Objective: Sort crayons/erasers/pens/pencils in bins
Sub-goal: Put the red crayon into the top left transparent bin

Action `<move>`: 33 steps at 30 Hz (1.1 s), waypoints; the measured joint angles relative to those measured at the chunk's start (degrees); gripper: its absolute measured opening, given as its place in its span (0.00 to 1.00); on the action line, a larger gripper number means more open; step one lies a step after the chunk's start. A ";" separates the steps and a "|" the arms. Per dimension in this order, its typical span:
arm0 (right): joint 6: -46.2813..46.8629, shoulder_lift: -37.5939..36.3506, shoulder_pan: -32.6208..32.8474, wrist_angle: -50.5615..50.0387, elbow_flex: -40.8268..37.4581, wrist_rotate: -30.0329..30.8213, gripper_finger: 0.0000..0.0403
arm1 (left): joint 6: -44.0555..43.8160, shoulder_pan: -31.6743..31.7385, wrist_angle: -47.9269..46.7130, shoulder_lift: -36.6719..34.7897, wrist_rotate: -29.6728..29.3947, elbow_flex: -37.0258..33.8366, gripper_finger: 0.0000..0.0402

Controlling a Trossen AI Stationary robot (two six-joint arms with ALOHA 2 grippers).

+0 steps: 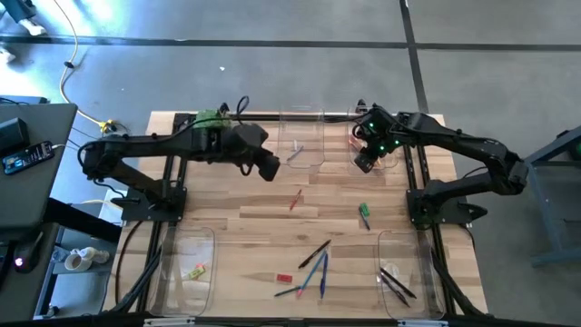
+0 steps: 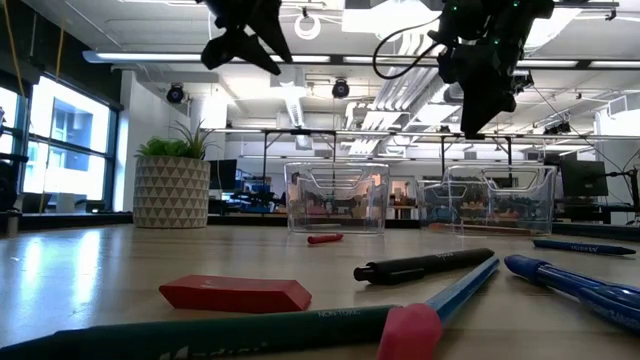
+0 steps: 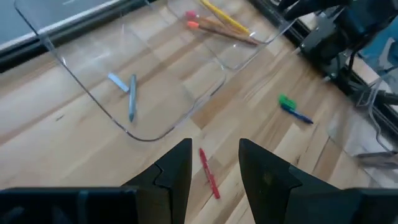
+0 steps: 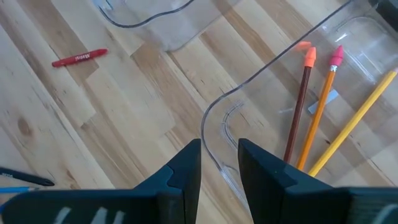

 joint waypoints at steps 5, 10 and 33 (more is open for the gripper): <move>3.15 0.00 0.00 0.06 0.00 0.02 0.24 | -4.82 -1.75 -2.01 2.85 -0.74 -0.02 0.30; 4.82 0.00 1.04 0.07 0.00 2.19 0.24 | -8.88 -4.21 -1.49 7.09 -1.30 0.02 0.30; 3.25 0.00 2.86 0.50 -0.02 6.47 0.24 | -17.15 -9.99 7.17 25.42 -0.74 0.02 0.30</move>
